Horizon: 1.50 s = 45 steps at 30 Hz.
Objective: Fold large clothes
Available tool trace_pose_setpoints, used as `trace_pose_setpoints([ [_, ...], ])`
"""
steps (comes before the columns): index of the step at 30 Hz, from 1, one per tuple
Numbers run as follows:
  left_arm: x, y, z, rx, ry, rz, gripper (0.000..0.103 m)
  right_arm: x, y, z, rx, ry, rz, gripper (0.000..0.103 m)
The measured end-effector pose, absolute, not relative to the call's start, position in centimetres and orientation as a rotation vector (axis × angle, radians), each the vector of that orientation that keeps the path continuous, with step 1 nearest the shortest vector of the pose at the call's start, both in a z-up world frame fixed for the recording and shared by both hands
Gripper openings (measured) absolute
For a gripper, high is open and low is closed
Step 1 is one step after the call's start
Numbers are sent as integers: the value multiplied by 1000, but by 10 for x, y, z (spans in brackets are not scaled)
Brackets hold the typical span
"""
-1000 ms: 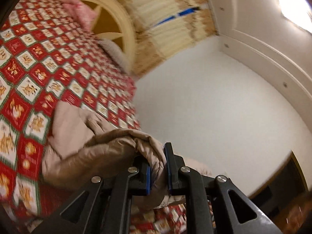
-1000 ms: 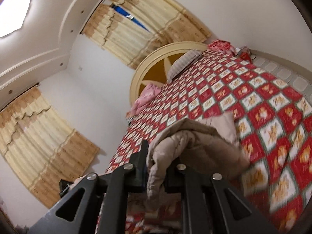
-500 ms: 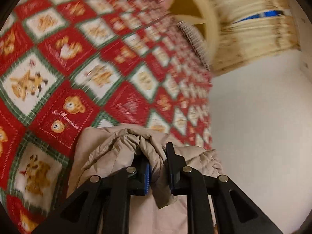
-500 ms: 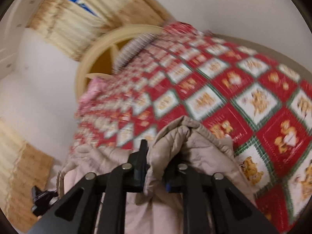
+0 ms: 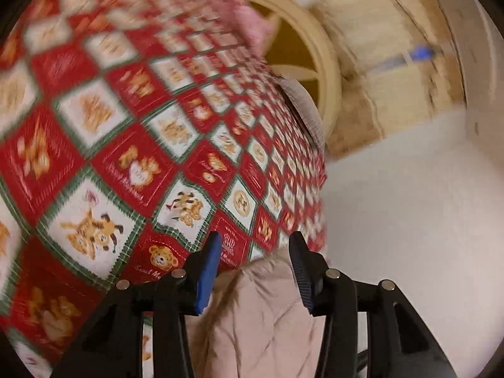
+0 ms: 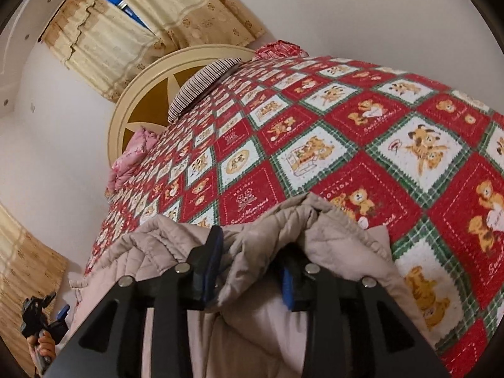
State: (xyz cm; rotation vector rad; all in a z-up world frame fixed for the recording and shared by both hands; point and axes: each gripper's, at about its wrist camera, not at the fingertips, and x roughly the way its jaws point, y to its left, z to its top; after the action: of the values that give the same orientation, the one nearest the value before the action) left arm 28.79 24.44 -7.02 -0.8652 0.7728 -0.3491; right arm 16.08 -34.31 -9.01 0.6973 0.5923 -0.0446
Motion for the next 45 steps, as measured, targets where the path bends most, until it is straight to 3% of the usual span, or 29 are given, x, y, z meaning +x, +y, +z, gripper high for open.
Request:
trace_pose_setpoints([
  [2, 276, 207, -51, -675, 785, -394, 46, 165, -342, -82, 704, 612, -42, 42],
  [3, 268, 181, -42, -563, 785, -418, 46, 164, -343, -74, 716, 612, -33, 51],
  [5, 256, 140, -31, -409, 774, -465, 46, 150, -344, -48, 746, 517, -10, 77],
  [6, 249, 118, -27, -344, 764, -494, 46, 136, -343, -30, 742, 435, -19, 97],
  [7, 244, 101, -25, -302, 757, -516, 46, 125, -340, -17, 727, 368, -32, 103],
  [9, 240, 70, -30, -243, 765, -547, 46, 105, -325, 12, 650, 294, -40, 103],
  [12, 244, 40, -44, -207, 799, -527, 46, 100, -279, 42, 412, 384, 34, 63],
  [17, 254, -5, -66, -84, 806, -444, 46, 112, -216, 25, 269, 505, 90, 58],
  [25, 263, 1, -108, -99, 743, -422, 51, 183, -181, -73, 186, 685, -4, 58],
  [31, 273, 7, -120, -203, 752, -465, 52, 188, -168, -87, 105, 690, -34, 67],
  [42, 285, -3, -130, -174, 794, -444, 52, 203, -162, -95, 81, 737, -52, 71],
  [44, 285, -2, -131, -172, 798, -441, 52, 202, -163, -88, 87, 768, -34, 69],
  [45, 285, -3, -131, -171, 799, -439, 52, 195, -167, -78, 106, 755, -25, 56],
])
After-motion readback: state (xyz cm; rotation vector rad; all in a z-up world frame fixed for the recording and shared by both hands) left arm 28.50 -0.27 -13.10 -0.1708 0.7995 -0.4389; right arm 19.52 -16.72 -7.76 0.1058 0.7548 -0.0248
